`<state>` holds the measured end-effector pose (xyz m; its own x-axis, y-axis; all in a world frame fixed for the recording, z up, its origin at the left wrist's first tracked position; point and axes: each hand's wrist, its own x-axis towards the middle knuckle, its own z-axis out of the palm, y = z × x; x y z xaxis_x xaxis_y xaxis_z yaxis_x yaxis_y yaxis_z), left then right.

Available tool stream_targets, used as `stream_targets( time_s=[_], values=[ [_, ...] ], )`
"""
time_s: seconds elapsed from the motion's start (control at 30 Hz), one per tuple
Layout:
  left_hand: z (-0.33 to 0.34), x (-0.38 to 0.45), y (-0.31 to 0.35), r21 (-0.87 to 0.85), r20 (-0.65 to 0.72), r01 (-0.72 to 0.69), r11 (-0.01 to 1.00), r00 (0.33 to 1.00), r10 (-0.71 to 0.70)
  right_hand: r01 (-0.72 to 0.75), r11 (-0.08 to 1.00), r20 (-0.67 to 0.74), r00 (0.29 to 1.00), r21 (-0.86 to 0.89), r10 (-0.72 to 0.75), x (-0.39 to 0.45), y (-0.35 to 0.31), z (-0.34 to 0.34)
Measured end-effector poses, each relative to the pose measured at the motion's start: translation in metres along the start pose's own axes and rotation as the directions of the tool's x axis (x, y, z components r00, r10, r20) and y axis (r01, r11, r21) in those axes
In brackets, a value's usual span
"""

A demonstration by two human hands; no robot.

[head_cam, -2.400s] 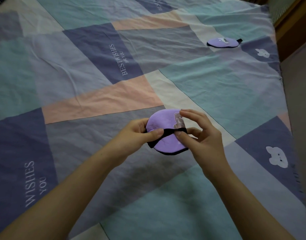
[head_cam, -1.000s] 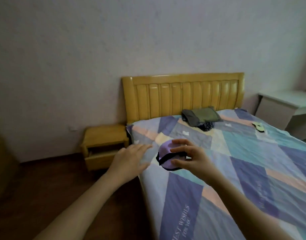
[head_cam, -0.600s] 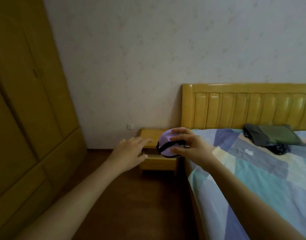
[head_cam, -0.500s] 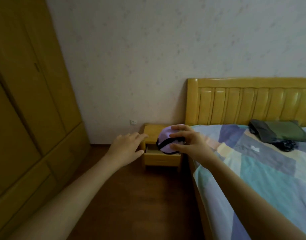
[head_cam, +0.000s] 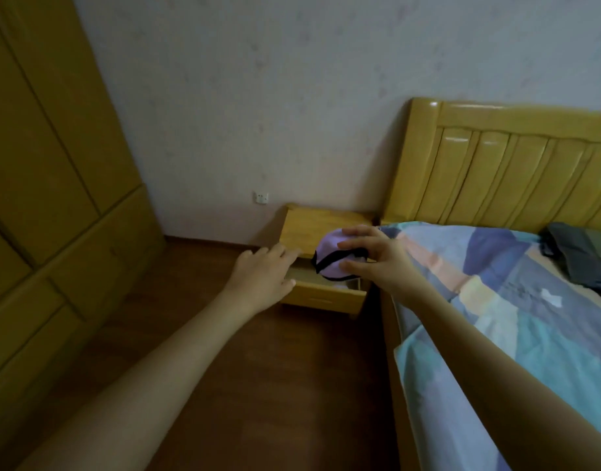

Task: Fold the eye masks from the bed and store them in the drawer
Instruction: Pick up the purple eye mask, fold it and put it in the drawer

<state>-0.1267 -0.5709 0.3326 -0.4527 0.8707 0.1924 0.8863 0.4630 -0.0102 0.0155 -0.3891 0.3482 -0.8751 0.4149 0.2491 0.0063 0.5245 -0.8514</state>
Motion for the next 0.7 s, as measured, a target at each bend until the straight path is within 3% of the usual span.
stream_targets(
  time_s=[0.33, 0.7],
  values=[
    [0.158, 0.142, -0.05, -0.103, 0.202, 0.03, 0.994, 0.979, -0.009, -0.231, 0.973, 0.189, 0.955, 0.002, 0.227, 0.142, 0.173, 0.038],
    [0.341, 0.289, -0.132, -0.169, 0.391, 0.023, 0.985, 0.919, 0.046, -0.433, 0.897, 0.233, 0.867, -0.085, 0.44, 0.288, 0.361, 0.111]
  ],
)
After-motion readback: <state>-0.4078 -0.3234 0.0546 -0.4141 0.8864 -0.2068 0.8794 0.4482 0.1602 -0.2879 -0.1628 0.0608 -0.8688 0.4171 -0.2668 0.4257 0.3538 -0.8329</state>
